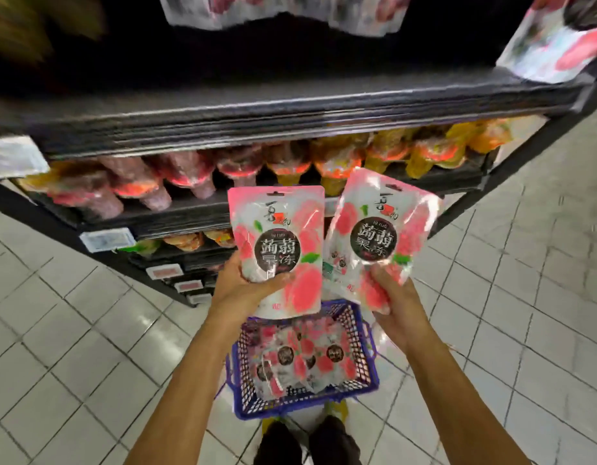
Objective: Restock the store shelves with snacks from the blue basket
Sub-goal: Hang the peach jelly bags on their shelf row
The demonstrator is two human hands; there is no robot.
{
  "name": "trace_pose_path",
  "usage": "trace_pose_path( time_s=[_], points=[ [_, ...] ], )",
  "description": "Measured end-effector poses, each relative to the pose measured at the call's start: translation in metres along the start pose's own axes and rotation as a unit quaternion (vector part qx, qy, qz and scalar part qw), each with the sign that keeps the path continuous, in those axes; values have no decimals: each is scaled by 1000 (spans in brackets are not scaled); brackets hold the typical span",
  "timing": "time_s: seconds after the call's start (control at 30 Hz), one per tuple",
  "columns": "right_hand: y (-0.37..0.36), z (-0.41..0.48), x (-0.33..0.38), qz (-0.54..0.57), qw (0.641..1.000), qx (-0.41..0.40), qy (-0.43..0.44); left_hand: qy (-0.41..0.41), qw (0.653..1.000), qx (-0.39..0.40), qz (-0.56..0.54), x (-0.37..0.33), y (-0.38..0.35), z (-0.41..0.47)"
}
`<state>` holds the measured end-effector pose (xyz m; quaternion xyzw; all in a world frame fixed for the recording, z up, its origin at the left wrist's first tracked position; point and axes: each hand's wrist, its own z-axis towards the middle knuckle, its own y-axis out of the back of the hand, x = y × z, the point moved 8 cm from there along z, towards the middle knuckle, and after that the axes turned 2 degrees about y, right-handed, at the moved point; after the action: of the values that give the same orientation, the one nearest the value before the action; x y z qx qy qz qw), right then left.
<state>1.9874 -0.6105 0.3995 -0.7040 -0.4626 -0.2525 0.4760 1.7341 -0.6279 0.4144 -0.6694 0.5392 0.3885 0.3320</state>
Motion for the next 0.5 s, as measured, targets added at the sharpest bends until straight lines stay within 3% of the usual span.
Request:
trace_pose_path(
  time_s=[0.2,0.3,0.5],
  points=[
    [-31,-53,94,-34,993,11,113,-70,997,21,-6,-96,-12,-42],
    [-23,-74,118,-26,989,-32,139,-111,993,41,-2,-136,-19,-54],
    [-20,-84,167,7,982,-28,186,-194,979,56,10,-203,-49,-64]
  ],
)
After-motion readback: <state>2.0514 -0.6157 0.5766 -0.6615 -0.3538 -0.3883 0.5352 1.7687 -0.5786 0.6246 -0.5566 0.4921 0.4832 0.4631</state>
